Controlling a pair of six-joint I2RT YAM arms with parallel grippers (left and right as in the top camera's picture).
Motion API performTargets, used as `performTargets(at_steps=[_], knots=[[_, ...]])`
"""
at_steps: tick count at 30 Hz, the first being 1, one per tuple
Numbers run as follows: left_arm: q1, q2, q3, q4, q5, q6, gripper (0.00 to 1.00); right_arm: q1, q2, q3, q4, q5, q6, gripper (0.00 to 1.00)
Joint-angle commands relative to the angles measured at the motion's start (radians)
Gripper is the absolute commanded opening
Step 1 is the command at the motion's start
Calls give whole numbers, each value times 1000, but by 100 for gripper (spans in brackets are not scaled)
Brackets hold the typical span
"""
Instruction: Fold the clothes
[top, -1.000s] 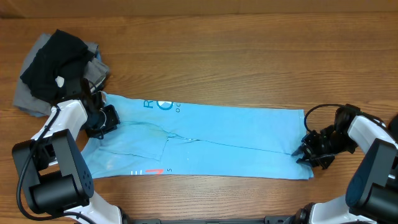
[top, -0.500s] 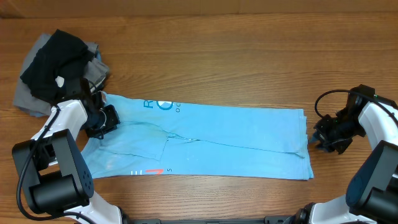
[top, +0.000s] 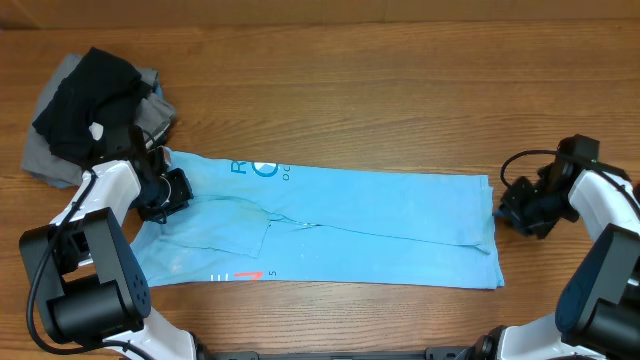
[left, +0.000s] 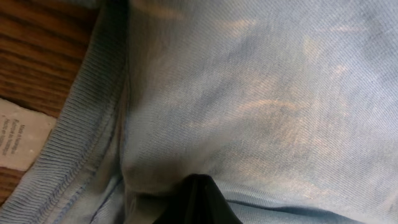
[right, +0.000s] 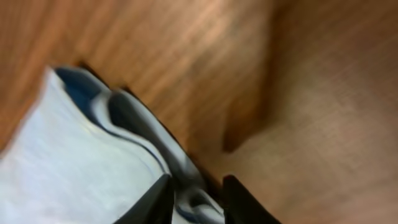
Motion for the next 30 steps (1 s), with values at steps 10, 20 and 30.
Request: performTargets(at_steps=[10, 20, 30], knots=[[5, 15, -20, -18, -66, 6, 9, 11, 2, -100, 239, -188, -80, 38], [5, 15, -20, -19, -66, 8, 9, 6, 31, -104, 362, 5, 54, 4], [5, 15, -20, -19, -66, 13, 10, -50, 19, 33, 264, -194, -60, 46]])
